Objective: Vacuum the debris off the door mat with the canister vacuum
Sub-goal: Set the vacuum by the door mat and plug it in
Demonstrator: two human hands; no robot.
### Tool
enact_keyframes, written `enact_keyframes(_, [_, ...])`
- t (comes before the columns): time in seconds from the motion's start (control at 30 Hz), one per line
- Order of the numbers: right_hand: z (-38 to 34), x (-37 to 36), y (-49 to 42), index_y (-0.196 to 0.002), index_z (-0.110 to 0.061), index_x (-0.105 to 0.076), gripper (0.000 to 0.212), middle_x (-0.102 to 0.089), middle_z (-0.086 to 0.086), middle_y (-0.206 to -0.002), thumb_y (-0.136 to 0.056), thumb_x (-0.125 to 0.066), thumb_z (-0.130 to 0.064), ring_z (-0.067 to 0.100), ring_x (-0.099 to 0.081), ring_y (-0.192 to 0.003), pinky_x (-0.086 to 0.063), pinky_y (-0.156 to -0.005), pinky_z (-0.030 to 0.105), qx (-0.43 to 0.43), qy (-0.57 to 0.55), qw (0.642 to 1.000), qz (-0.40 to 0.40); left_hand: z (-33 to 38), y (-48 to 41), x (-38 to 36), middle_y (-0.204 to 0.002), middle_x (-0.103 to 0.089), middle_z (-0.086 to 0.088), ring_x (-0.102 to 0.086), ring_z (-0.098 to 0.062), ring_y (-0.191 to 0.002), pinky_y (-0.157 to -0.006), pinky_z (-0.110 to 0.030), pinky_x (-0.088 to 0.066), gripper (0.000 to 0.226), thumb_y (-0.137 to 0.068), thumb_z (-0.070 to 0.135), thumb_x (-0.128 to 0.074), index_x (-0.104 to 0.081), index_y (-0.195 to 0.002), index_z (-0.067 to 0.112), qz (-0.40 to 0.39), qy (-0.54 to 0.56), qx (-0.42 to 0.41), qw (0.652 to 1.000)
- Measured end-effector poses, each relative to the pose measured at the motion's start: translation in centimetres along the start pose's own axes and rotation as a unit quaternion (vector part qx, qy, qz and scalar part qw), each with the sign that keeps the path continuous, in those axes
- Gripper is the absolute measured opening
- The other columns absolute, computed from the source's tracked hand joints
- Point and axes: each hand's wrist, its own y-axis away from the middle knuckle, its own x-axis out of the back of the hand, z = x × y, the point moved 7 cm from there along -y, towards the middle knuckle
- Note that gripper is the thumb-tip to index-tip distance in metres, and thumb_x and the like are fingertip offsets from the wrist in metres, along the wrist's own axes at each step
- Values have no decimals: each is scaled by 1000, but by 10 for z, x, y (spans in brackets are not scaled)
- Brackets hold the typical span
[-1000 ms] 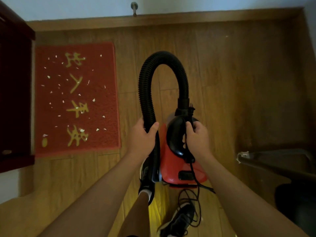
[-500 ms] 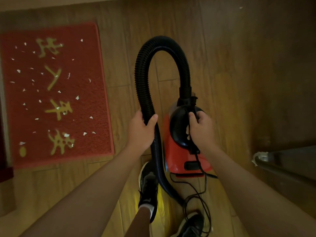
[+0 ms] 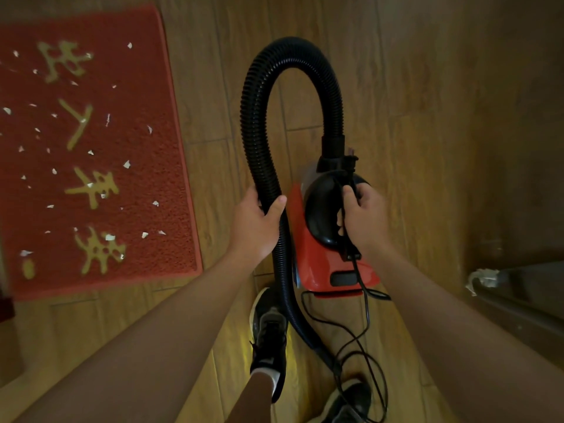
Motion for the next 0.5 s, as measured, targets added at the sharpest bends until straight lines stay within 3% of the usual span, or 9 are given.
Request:
enact_keyframes(0.33, [18, -2, -15, -98, -5, -58, 28, -59, 7, -62, -108, -44, -27, 14, -53, -46, -43, -43, 22, -1, 19, 1000, 4, -13, -14, -9, -101, -65, 19, -60, 17, -88, -71, -3, -46, 15, -102, 28, -62, -59, -116, 27, -14, 10, 11, 1000])
enact_keyframes(0.5, [29, 3, -19, -96, -14, -58, 25, -59, 4, -62, -108, -43, -28, 12, -55, -48, -44, -44, 22, -4, 21, 1000, 2, -18, -14, -12, -101, -65, 20, -63, 4, -98, -86, -20, -51, 14, -101, 29, -63, -58, -114, 30, -12, 4, 8, 1000])
